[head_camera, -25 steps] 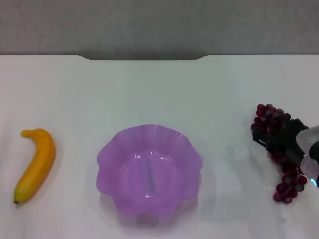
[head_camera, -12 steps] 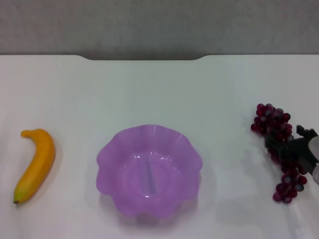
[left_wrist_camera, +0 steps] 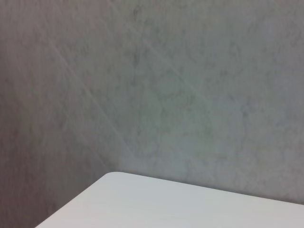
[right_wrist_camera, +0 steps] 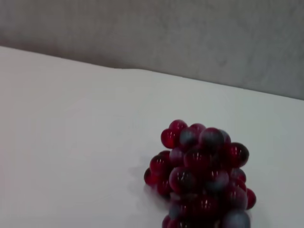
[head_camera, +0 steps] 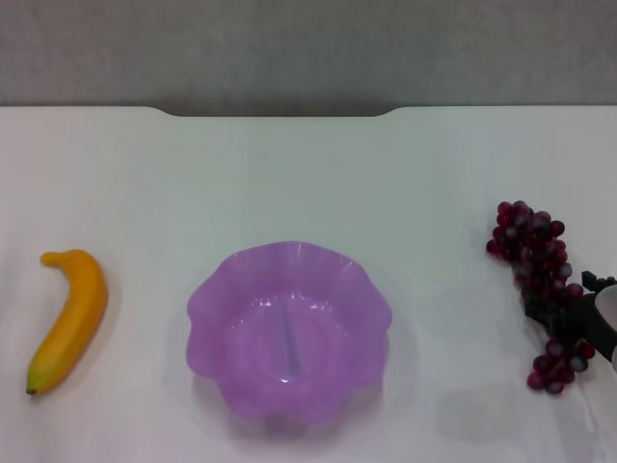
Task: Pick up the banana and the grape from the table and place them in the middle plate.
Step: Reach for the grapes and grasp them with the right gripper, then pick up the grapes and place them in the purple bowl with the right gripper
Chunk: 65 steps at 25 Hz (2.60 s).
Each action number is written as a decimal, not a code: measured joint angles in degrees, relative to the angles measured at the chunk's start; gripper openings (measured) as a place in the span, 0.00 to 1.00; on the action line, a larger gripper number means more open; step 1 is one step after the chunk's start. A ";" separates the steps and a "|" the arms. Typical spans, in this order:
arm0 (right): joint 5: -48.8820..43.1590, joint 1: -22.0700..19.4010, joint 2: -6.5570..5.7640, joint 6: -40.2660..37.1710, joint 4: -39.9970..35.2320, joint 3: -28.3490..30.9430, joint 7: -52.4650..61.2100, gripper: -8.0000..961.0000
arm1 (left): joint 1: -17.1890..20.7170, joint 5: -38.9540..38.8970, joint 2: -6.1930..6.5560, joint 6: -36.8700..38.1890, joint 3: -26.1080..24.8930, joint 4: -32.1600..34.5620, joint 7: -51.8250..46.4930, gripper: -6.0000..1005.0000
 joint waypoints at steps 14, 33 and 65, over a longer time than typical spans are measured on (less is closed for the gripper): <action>-0.02 -0.15 0.06 1.46 0.67 -0.60 -0.30 0.92 | -0.09 0.00 0.00 0.10 0.00 -0.04 0.00 0.86; -0.02 -0.13 0.05 1.45 0.66 -0.62 -0.33 0.72 | -0.12 0.00 0.00 0.09 0.00 -0.18 0.00 0.86; 0.38 0.85 -0.17 -4.27 0.75 0.30 0.20 0.46 | -0.12 0.00 0.00 0.09 0.00 -0.34 0.00 0.86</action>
